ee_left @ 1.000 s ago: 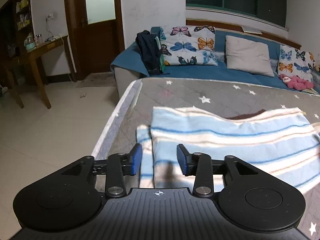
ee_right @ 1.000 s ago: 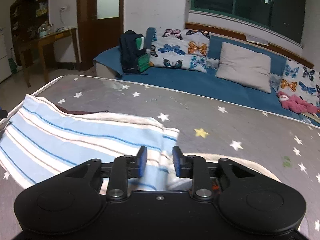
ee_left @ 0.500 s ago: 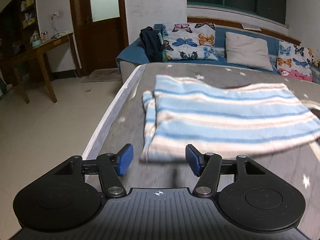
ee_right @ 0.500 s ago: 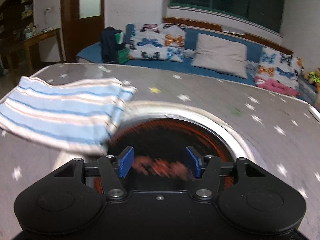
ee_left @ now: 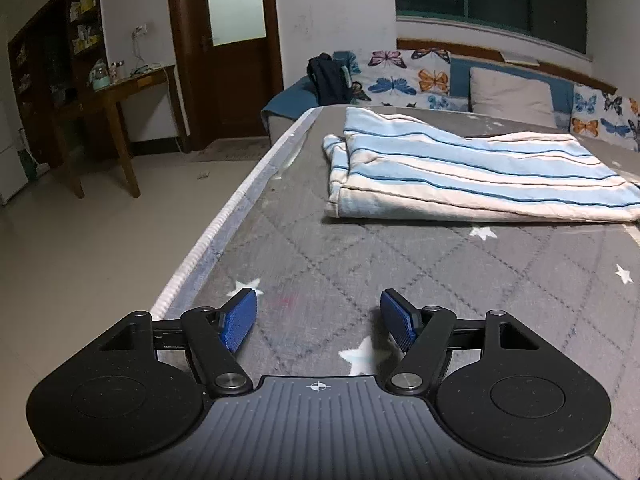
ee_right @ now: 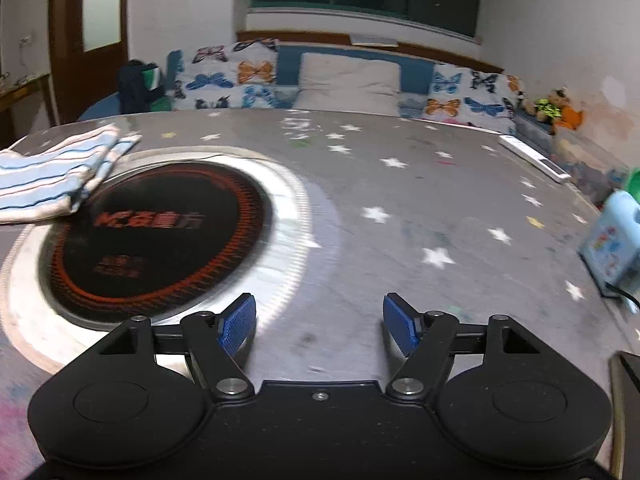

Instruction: Fold clothes

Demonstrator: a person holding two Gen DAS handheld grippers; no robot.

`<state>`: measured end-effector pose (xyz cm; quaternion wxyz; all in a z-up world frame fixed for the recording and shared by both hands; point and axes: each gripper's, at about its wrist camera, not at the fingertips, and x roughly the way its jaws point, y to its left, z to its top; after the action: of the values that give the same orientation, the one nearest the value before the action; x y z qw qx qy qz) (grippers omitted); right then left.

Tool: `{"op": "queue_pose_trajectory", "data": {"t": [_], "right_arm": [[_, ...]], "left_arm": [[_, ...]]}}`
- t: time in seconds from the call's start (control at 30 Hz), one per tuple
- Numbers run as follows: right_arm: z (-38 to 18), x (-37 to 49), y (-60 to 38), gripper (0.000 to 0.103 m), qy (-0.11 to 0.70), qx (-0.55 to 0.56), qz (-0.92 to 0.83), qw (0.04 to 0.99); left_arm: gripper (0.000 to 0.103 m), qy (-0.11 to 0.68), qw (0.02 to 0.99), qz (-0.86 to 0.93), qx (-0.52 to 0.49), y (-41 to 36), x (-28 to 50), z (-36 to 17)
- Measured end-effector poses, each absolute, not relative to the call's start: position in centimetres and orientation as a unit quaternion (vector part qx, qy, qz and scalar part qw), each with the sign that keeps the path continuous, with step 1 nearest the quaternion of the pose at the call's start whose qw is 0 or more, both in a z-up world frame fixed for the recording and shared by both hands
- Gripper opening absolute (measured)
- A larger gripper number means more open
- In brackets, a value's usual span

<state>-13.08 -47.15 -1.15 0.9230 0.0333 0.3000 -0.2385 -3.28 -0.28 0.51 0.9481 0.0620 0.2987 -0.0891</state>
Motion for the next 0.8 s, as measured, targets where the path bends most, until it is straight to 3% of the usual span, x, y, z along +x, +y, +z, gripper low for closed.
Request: {"op": "queue_pose_trajectory", "data": {"t": [0.43,0.57,0.63,0.8], "right_arm": [[-3.7,-12.2,-50.9,0.09,0.287,0.068,-0.233,0.927],[-3.4,-12.9,-51.7,0.093,0.287,0.07,-0.233,0.927],[-3.2,-13.6,-51.9,0.103,0.288,0.07,-0.235,0.926],[-3.6,-13.1,-52.5,0.103,0.293,0.07,-0.229,0.926]], "left_arm": [[0.091,0.315,0.942,-0.104,0.048,-0.4,-2.6,0.0],[0.093,0.317,0.941,-0.108,0.049,-0.5,-2.5,-0.1],[0.094,0.317,0.941,-0.108,0.049,-0.7,-2.6,-0.2],[0.097,0.32,0.94,-0.111,0.046,-0.8,-2.5,-0.3]]}}
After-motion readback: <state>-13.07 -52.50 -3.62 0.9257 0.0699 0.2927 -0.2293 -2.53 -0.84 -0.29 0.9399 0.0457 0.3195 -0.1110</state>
